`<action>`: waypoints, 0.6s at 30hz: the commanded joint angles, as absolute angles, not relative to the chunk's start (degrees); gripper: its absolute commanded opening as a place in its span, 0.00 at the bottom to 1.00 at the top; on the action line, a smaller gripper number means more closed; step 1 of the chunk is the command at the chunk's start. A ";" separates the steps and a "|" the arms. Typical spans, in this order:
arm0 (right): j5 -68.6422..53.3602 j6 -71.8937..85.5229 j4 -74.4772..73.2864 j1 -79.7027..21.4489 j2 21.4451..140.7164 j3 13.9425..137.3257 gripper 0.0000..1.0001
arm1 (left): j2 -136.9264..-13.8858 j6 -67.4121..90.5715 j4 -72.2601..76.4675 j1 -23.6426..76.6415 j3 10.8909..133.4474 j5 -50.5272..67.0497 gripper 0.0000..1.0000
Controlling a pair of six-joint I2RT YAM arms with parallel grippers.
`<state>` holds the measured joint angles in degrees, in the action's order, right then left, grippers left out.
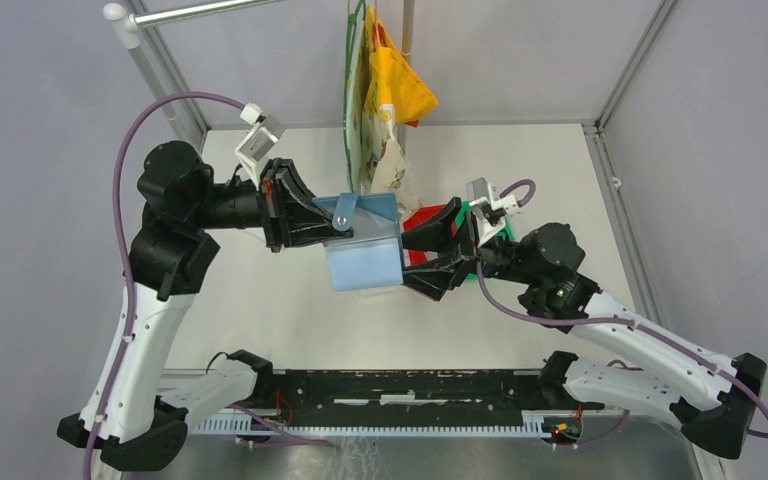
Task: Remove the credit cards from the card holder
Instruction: Remove the credit card from the card holder.
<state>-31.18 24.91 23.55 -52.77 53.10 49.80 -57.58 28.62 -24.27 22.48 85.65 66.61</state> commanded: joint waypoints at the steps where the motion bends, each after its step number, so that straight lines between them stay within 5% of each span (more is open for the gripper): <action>1: -28.81 29.23 28.48 -52.91 54.79 54.06 0.68 | -56.23 25.88 -22.94 22.43 85.66 68.02 0.02; 10: -27.84 33.21 33.76 -52.91 58.72 56.51 0.75 | -55.50 23.66 -25.13 22.44 84.48 68.22 0.02; 18: -26.94 36.53 38.16 -52.92 60.49 57.51 0.68 | -55.46 20.16 -29.02 22.49 83.95 68.68 0.02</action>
<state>-28.03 33.87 31.88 -52.75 60.62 54.78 -56.25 24.32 -28.38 22.48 83.92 66.63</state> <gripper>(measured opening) 0.704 0.049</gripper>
